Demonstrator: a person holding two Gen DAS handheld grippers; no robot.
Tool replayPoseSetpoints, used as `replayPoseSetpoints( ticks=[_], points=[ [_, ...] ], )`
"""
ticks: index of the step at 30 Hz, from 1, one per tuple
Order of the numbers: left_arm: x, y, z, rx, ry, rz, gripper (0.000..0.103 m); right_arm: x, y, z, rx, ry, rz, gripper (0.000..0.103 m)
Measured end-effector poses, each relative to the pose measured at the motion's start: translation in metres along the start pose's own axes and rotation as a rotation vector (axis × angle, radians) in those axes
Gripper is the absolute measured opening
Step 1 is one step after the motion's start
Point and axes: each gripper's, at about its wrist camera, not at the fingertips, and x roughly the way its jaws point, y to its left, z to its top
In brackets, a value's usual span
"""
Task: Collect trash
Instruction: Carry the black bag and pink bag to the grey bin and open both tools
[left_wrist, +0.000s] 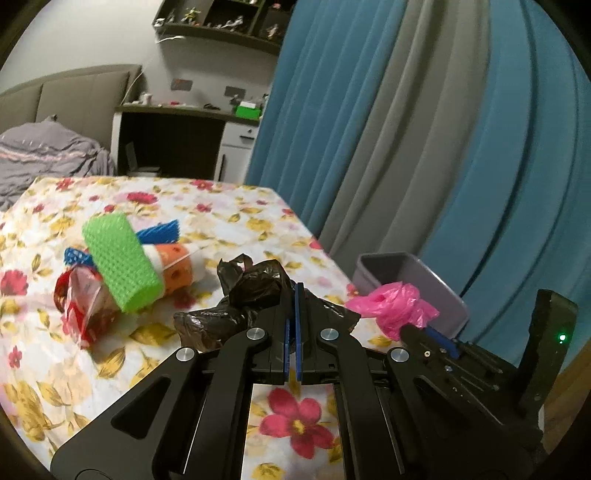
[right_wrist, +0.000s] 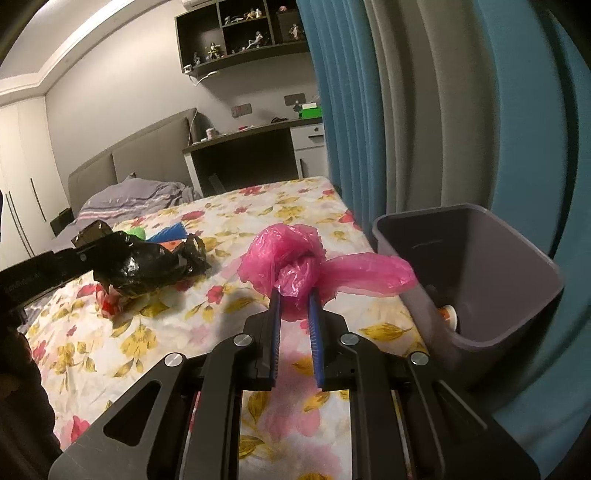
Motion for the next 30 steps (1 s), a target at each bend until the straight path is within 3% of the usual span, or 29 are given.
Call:
replayPoseSetpoints(
  ticks=[10,17,30],
  points=[
    [0.009,-0.038,0.018,0.055,-0.005,-0.072,0.001,-0.016,-0.023,0.006,0.021,-0.037,-0.040,0.015],
    [0.029,-0.082,0.036,0.117,-0.013,-0.158,0.001,-0.024,-0.055,0.016,0.045,-0.063,-0.128,0.015],
    [0.099,-0.161,0.053,0.180,0.047,-0.337,0.001,-0.023,-0.123,0.025,0.118,-0.075,-0.268,0.015]
  ],
)
